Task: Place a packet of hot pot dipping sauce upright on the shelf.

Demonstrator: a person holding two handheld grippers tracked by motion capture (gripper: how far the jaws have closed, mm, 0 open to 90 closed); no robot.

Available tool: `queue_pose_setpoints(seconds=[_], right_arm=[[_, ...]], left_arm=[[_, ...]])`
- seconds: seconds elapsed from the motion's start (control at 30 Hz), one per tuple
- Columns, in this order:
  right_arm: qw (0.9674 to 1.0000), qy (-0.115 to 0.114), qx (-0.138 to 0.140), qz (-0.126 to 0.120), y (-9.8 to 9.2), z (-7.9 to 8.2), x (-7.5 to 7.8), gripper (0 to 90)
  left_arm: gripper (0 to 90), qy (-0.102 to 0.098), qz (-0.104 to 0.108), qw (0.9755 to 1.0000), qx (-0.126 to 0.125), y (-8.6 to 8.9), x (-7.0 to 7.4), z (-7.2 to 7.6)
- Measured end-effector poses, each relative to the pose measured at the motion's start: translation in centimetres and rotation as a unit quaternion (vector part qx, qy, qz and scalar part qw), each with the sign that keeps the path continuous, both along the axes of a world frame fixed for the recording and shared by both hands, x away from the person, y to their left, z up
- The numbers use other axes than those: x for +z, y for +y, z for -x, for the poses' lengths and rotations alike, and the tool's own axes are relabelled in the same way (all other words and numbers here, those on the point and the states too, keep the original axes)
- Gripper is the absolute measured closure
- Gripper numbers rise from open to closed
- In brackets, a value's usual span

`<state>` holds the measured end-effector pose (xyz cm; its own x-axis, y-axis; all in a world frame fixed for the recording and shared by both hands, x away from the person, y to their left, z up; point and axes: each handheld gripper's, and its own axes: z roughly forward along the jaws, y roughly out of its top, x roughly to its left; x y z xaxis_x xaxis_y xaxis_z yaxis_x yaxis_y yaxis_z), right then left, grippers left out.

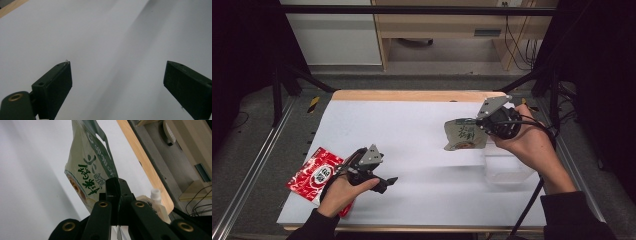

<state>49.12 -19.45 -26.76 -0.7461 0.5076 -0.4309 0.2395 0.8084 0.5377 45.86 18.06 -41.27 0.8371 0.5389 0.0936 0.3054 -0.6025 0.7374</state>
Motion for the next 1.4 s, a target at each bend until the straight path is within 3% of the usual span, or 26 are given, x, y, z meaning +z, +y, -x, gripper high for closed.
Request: queue_pose_setpoints(seconds=[0.3,0.63,1.0,1.4], right_arm=[[0.9994,-0.004,-0.033,-0.014,-3.2,-0.8,-0.3,90.0],[0.9981,-0.010,-0.059,-0.015,-6.0,-1.8,-0.6,90.0],[0.9966,-0.012,-0.079,-0.021,-8.3,-2.7,-1.0,90.0],[0.9963,-0.006,-0.086,-0.009,-9.5,-3.7,-1.5,90.0]], left_arm=[[7.3,-0.012,0.014,0.9995,0.027,0.9,-0.4,0.6],[6.8,-0.008,0.023,0.9986,0.048,2.1,-0.8,0.5],[6.7,-0.004,0.034,0.9977,0.059,3.1,-0.8,0.3],[6.8,-0.002,0.043,0.9963,0.074,4.3,-0.8,0.0]])
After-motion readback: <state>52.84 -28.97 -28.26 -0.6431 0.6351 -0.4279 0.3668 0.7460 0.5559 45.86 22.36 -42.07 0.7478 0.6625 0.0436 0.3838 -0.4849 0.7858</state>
